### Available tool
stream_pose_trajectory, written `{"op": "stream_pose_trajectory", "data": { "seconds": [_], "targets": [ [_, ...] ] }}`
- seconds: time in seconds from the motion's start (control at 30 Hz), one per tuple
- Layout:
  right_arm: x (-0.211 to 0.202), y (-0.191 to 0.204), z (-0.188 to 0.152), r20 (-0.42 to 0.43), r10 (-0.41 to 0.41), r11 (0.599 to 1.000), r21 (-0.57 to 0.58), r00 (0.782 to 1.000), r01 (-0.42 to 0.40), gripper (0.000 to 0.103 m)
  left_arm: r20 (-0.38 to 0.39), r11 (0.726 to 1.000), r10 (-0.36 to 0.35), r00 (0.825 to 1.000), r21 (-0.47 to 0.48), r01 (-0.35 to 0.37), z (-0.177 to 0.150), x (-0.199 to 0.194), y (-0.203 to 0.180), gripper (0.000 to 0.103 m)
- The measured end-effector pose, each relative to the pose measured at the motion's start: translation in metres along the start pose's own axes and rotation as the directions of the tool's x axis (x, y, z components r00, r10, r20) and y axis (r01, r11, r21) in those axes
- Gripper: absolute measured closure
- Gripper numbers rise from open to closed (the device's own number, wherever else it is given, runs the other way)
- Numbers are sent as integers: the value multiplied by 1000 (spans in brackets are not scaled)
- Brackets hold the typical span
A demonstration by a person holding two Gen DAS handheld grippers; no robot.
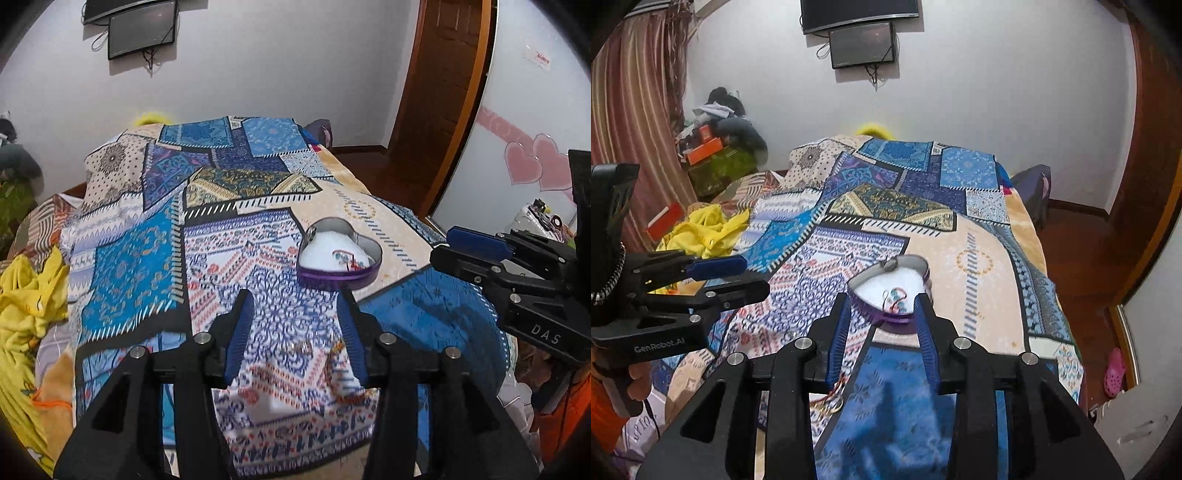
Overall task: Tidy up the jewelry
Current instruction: 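Grasp the twisted gold-red bracelet with the left tool while the right tool approaches a gold ring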
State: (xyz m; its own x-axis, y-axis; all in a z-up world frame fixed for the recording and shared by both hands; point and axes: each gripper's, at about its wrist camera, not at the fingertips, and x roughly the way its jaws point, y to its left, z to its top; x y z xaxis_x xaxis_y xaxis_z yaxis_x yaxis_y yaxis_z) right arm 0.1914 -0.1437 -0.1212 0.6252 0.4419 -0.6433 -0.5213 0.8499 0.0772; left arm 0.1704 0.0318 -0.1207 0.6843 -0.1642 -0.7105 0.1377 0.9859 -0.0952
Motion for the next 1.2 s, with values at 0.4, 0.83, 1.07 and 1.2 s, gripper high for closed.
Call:
{"op": "stream_pose_trajectory", "data": {
  "seconds": [0.4,0.83,1.07,1.2],
  "targets": [
    [12,11,-39,-96,-12,1000,-7,995,11,70,-96,999,-21,995,-39,18,-43,9,6,57],
    [18,-1,-58,-157,-1,999,31,988,6,70,-199,998,-66,978,-30,61,-56,54,-14,76],
    [24,-2,-60,-170,15,999,47,985,-7,70,-237,996,-93,967,-8,94,-56,77,-22,79],
    [23,-4,-60,-170,24,998,59,985,-14,70,-235,994,-108,966,-14,108,-55,81,-23,81]
  ]
}}
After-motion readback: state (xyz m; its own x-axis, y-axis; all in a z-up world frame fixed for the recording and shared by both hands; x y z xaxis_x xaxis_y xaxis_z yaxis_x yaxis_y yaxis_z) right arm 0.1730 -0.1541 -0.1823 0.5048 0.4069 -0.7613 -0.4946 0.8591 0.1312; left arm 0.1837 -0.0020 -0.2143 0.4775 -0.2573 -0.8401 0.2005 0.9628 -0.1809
